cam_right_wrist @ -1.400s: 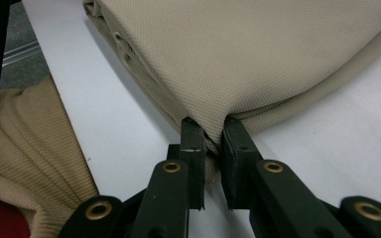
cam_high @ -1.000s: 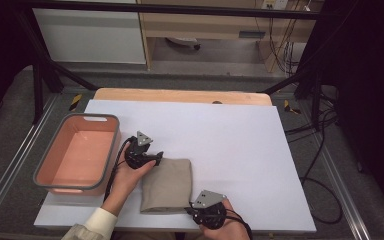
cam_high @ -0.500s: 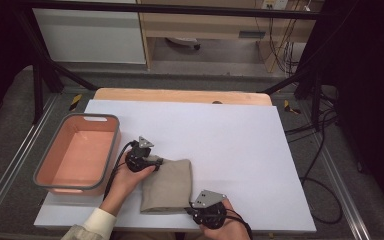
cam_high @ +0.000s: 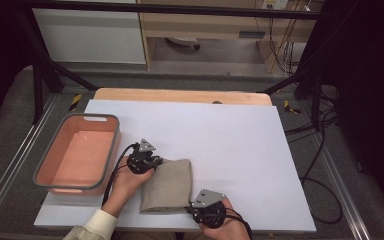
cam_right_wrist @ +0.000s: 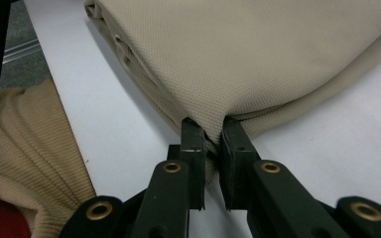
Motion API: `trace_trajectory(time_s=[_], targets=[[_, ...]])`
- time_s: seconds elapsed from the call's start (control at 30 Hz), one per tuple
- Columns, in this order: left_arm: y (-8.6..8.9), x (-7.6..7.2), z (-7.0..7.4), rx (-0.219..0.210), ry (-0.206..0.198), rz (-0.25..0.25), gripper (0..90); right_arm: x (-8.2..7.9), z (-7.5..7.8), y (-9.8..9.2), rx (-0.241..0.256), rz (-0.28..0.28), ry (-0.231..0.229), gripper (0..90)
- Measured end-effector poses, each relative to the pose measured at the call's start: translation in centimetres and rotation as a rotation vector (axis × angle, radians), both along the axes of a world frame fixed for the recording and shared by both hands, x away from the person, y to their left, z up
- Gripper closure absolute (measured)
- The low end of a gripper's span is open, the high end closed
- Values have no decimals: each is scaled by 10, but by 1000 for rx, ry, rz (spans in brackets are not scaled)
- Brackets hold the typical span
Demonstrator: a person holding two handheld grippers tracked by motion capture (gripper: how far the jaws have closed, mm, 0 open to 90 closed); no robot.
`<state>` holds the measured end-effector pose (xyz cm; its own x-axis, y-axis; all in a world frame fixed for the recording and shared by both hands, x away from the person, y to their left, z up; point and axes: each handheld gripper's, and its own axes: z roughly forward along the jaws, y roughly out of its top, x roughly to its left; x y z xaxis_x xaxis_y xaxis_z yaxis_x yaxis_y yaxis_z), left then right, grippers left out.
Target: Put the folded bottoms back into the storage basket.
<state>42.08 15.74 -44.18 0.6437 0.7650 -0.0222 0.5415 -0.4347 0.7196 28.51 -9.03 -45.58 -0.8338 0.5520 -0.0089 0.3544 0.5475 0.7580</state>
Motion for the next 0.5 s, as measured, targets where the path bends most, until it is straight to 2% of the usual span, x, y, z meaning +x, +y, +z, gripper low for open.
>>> trace_trajectory(time_s=[0.1, 0.17, 0.5], targets=[[1, -3, 8, -28, -49, 14, 815, -1, 4, 0, 4, 9, -25, 832], [3, -5, 14, -42, -65, 19, 821, -2, 8, 0, 15, 9, -39, 834], [5, -11, 27, -66, -89, 8, 824, -2, 14, 0, 38, 8, -56, 835]])
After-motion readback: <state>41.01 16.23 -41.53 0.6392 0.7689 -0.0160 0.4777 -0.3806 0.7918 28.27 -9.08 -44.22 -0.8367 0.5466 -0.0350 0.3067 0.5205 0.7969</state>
